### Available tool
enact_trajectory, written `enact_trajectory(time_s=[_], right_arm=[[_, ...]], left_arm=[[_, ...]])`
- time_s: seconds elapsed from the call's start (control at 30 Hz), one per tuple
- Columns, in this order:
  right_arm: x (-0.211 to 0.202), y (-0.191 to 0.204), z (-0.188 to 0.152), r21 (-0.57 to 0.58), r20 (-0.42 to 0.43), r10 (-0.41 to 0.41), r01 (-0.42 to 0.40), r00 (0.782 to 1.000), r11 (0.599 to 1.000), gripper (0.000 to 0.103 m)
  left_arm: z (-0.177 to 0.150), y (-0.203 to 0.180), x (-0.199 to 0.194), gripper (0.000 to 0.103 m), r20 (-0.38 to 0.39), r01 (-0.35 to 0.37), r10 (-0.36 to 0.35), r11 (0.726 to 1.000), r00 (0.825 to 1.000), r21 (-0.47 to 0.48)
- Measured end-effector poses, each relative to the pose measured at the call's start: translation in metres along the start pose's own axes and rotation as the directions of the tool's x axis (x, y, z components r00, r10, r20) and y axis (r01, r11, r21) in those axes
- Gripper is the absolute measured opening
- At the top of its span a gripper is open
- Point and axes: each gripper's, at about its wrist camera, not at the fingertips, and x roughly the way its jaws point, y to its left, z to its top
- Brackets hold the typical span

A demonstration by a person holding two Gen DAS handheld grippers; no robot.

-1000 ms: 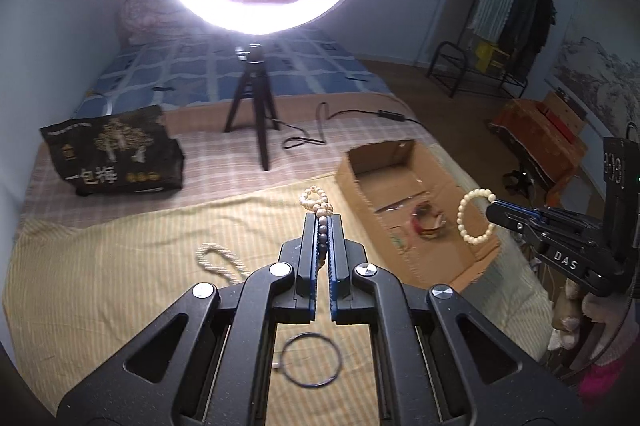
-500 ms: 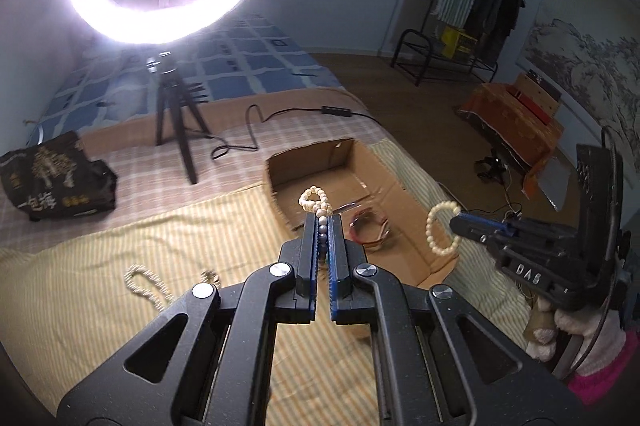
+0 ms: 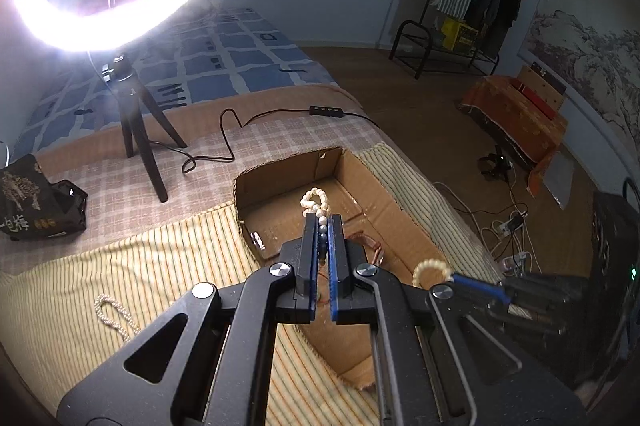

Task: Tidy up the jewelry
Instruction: 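Carry pearl strand and bead bracelet into the box while opening both tools, then lift both open tools out of the cardboard box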

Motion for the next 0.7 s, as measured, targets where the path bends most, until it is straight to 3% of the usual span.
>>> enact_trajectory(time_s=[0.27,0.33,0.37,0.43,0.5,0.7], right_arm=[[0.007,0.004,-0.002,-0.01,-0.019,0.004,-0.004,1.0,1.0,0.01],[0.007,0.005,-0.002,-0.015,-0.017,0.005,-0.005,1.0,1.0,0.028],[0.006,0.005,-0.003,-0.016,-0.013,0.003,-0.003,1.0,1.0,0.032],[0.004,0.007,-0.004,-0.026,-0.008,-0.013,0.013,1.0,1.0,0.044],[0.003,0.009,-0.004,-0.035,-0.002,-0.027,0.027,1.0,0.999,0.06],[0.002,0.012,-0.002,-0.054,0.024,-0.06,0.061,0.998,0.997,0.085]], left_arm=[[0.009,0.0,0.015,0.002,-0.005,-0.02,0.02,1.0,1.0,-0.003],[0.009,0.001,0.015,0.002,0.0,-0.029,0.029,1.0,1.0,-0.004],[0.01,0.002,0.015,0.002,0.0,-0.034,0.034,0.999,0.999,-0.004],[0.01,0.003,0.015,0.014,-0.001,-0.039,0.039,0.999,0.999,-0.004],[0.01,0.004,0.012,0.034,0.009,-0.045,0.045,0.999,0.999,-0.004],[0.011,0.007,0.003,0.042,0.029,-0.064,0.064,0.998,0.998,-0.001]])
